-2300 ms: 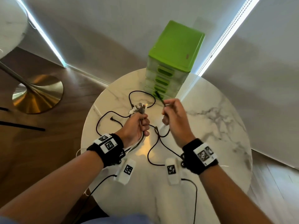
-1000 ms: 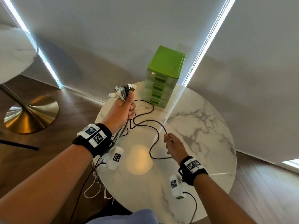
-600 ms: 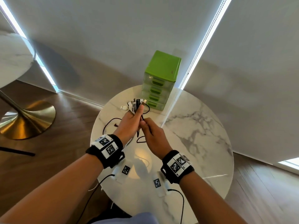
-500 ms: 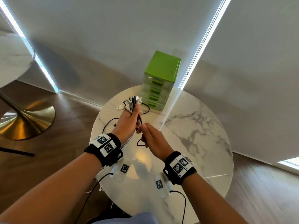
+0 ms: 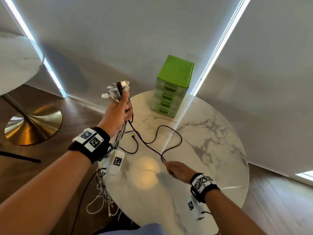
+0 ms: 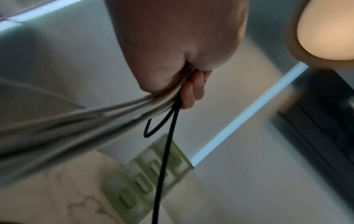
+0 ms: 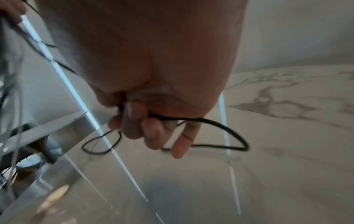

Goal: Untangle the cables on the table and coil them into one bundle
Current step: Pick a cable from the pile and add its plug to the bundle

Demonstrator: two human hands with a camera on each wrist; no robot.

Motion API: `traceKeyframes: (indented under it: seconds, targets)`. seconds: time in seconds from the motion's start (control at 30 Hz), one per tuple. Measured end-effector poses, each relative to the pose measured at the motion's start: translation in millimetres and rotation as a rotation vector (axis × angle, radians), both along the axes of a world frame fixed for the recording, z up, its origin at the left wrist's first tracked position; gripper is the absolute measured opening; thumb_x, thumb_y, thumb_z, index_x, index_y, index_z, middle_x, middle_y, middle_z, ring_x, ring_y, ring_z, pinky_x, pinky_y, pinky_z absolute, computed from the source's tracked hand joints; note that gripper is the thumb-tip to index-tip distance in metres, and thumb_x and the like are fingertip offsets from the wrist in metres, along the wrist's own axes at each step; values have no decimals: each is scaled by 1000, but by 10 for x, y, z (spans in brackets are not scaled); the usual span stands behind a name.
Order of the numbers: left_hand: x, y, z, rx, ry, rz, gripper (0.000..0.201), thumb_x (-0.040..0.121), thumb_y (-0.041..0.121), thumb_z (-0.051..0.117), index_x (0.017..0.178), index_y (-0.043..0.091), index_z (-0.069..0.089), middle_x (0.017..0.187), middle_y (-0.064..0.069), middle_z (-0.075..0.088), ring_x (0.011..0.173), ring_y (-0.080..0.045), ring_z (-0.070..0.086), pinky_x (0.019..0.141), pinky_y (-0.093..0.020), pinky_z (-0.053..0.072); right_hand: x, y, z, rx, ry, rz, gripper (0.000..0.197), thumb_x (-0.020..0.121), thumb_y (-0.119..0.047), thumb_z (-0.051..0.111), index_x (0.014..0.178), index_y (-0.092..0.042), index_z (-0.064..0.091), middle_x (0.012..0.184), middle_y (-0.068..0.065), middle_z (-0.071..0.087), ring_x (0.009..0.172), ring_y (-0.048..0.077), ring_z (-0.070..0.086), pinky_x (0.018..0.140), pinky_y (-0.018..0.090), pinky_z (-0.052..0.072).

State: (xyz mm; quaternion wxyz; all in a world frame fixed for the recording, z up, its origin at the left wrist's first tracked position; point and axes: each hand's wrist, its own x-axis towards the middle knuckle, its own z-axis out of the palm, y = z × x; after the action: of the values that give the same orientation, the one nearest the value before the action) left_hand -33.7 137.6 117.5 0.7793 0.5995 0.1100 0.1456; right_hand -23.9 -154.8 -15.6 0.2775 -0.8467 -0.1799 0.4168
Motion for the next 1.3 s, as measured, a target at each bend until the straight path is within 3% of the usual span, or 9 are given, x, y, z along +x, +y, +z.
traceKeyframes:
  seconds: [0.13, 0.23, 0.3, 0.53, 0.7, 0.8, 0.93, 1.07, 1.3]
  targets:
    - [-92, -200, -181, 354, 56, -218, 22, 109, 39, 43, 96, 24, 50, 65, 8, 35, 53, -10, 32, 51, -28, 29, 381, 175, 259, -186, -208, -10, 51, 106, -52, 35, 91, -10, 61, 98, 11, 67, 92, 30, 60, 85, 37, 43]
    - [-136, -382, -377, 549, 185, -251, 21, 103, 57, 44, 94, 42, 56, 62, 15, 47, 56, -7, 43, 62, -34, 39, 560, 409, 550, -100, -308, -45, 44, 105, -47, 42, 84, -14, 62, 90, 4, 67, 88, 23, 59, 81, 31, 38]
    - [-139, -497, -444, 634, 256, -240, 25, 104, 55, 43, 89, 39, 53, 61, 13, 49, 55, -4, 44, 61, -30, 39, 578, 594, 735, 47, -353, -72, 40, 104, -44, 47, 84, -14, 63, 83, -1, 64, 81, 18, 57, 80, 33, 43]
    - [-44, -623, -568, 163, 295, -191, 49, 102, 59, 41, 120, 21, 66, 62, 11, 34, 56, -12, 30, 52, -30, 27, 289, 998, 1025, 519, -446, -374, 11, 101, -20, 39, 95, -17, 48, 69, 1, 55, 62, 22, 49, 65, 45, 47]
    - [-34, -636, -504, 62, 312, -185, 40, 105, 52, 45, 102, 18, 66, 63, 3, 31, 53, -12, 26, 51, -31, 19, 249, 1017, 1055, 590, -524, -316, 6, 105, -9, 35, 106, -9, 41, 74, 3, 52, 60, 16, 44, 60, 40, 41]
    - [-26, -653, -491, 107, 334, -158, 48, 104, 54, 46, 92, 13, 66, 63, 1, 53, 51, -13, 35, 48, -26, 27, 307, 1007, 974, 610, -528, -319, 3, 107, -9, 34, 107, -8, 37, 79, 5, 52, 63, 15, 47, 59, 31, 45]
    - [-11, -647, -434, 96, 330, -137, 41, 106, 50, 45, 97, 18, 70, 61, 6, 56, 48, -8, 34, 46, -21, 30, 236, 1017, 924, 652, -479, -251, 5, 108, -14, 36, 104, -14, 32, 91, 14, 58, 80, 24, 61, 72, 37, 54]
    - [-15, -611, -374, 45, 290, -127, 36, 104, 45, 52, 85, 18, 65, 48, 14, 46, 46, -6, 39, 49, -21, 33, 120, 1038, 944, 700, -389, -255, 9, 109, -11, 37, 104, -6, 30, 78, 0, 51, 62, 3, 46, 58, 21, 42]
    - [90, -354, -364, -23, 156, -48, 28, 104, 45, 51, 103, 20, 64, 88, -3, 61, 70, -11, 55, 53, -21, 37, -153, 910, 661, 559, -184, -68, 35, 109, -43, 30, 96, -15, 46, 62, 5, 57, 54, 18, 50, 67, 32, 46]
